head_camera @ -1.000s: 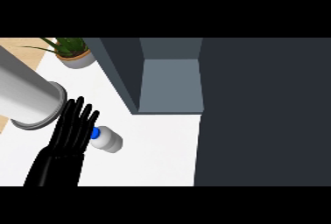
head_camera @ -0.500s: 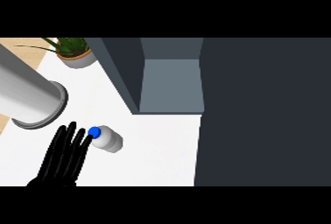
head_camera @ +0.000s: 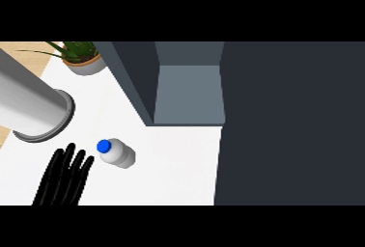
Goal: Pick up the bottled water, place it into the cabinet and close the cabinet
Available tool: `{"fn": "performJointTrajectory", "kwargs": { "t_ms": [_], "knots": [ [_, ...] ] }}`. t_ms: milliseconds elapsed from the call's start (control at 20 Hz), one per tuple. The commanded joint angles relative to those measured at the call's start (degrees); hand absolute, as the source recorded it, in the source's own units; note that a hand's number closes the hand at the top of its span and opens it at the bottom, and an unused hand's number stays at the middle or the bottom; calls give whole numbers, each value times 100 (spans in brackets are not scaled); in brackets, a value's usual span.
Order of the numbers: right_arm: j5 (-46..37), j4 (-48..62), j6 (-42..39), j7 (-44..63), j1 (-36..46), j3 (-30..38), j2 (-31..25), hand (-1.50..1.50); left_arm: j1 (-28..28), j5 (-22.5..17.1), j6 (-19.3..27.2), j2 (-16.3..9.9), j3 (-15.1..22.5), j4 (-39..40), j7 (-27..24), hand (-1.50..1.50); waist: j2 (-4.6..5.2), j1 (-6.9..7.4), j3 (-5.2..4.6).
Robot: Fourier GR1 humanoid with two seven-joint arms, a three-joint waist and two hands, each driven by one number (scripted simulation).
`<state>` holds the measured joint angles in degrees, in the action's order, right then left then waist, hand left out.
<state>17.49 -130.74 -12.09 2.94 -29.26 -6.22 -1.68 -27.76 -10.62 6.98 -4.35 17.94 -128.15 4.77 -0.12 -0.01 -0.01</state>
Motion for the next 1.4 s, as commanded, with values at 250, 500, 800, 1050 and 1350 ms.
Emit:
{"fn": "performJointTrajectory", "kwargs": {
  "t_ms": [250, 500, 800, 1050, 1350],
  "knots": [
    [-361, 267, -273, -914, -706, -412, 164, -150, 44, -407, -221, -43, -737, 669, -645, -150, 0, -27, 0],
    [-681, 504, 52, -765, -98, -532, 165, -150, 280, -605, -482, -138, -1163, 1279, -880, -150, 7, -8, 0],
    [47, 283, -578, -950, -607, 31, -180, -150, 761, -687, -845, -277, -1645, 2234, -1311, -150, 5, -46, 0],
    [-353, 240, -399, -969, -586, -344, 40, -150, 1511, -829, -1102, -610, -2189, 3176, -1252, -150, 12, -58, -2],
    [-357, 108, -343, -800, -548, -388, -18, -150, 1634, -315, -919, -253, -1799, 3622, -1288, -150, 9, -27, 1]
  ]
}}
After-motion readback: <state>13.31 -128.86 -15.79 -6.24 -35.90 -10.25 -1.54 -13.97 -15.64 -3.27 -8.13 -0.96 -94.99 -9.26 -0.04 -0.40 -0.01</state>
